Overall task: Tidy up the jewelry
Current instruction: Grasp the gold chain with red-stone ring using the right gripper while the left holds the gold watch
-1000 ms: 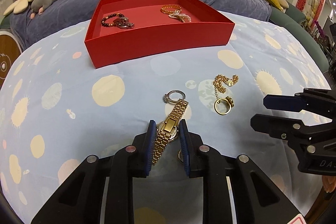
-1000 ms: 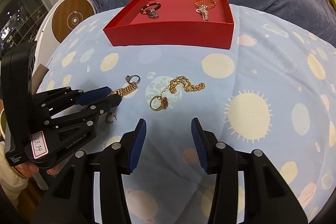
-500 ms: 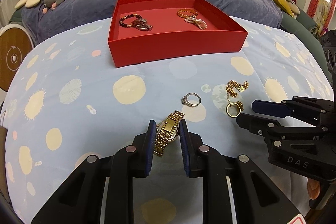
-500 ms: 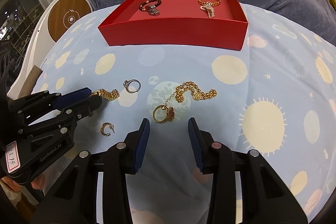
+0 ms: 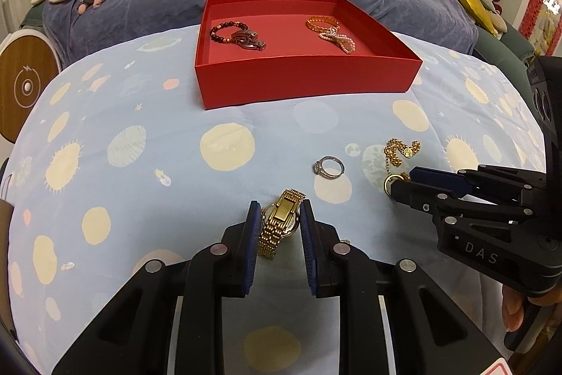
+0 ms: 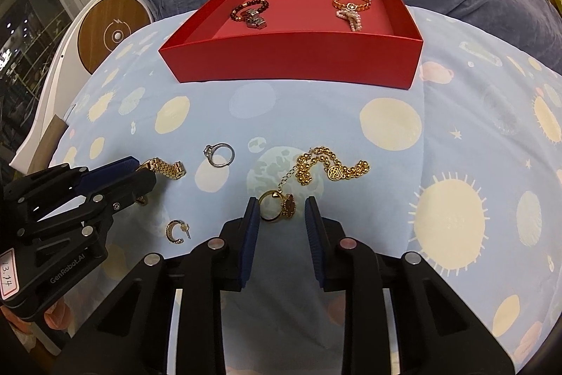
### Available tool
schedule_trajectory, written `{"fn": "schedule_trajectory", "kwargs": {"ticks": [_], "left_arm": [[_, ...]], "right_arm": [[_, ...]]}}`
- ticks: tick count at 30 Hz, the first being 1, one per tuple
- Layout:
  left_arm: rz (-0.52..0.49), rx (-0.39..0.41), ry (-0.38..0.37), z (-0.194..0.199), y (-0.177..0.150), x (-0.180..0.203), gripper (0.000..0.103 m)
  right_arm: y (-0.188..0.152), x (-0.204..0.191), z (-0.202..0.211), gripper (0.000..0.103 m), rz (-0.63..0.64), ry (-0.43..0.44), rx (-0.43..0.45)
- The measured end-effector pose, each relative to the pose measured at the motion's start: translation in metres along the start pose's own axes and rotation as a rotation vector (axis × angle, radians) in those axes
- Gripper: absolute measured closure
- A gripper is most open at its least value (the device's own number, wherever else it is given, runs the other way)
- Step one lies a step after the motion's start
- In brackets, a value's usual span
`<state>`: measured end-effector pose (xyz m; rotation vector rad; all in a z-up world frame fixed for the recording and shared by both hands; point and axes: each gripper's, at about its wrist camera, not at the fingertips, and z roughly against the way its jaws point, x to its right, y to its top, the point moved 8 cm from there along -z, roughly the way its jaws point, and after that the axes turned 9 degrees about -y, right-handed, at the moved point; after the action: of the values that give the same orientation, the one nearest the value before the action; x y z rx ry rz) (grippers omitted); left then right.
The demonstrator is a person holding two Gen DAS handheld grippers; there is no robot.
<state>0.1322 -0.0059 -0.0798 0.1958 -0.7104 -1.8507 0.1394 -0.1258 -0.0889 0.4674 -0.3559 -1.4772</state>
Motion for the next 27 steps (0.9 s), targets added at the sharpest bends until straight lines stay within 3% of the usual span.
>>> {"fn": "schedule_trajectory", "kwargs": {"ticks": [3, 5, 8, 27], "left_arm": [[0.001, 0.001, -0.005, 0.000, 0.000, 0.000, 0.084], [0.002, 0.001, -0.007, 0.000, 0.000, 0.000, 0.084], [0.006, 0.000, -0.011, 0.000, 0.000, 0.000, 0.084], [0.037, 0.090, -0.046, 0.029, 0.030, 0.003, 0.084]], "right_arm": [[0.002, 0.001, -0.002, 0.084, -0.001, -0.002, 0.002], [0.001, 0.000, -0.003, 0.092, 0.001, -0.001, -0.003], [0.000, -0.001, -0.001, 0.094, 0.008, -0.001, -0.001], [0.009, -0.005, 0.031, 0.095, 0.001, 0.031, 0.073]]}}
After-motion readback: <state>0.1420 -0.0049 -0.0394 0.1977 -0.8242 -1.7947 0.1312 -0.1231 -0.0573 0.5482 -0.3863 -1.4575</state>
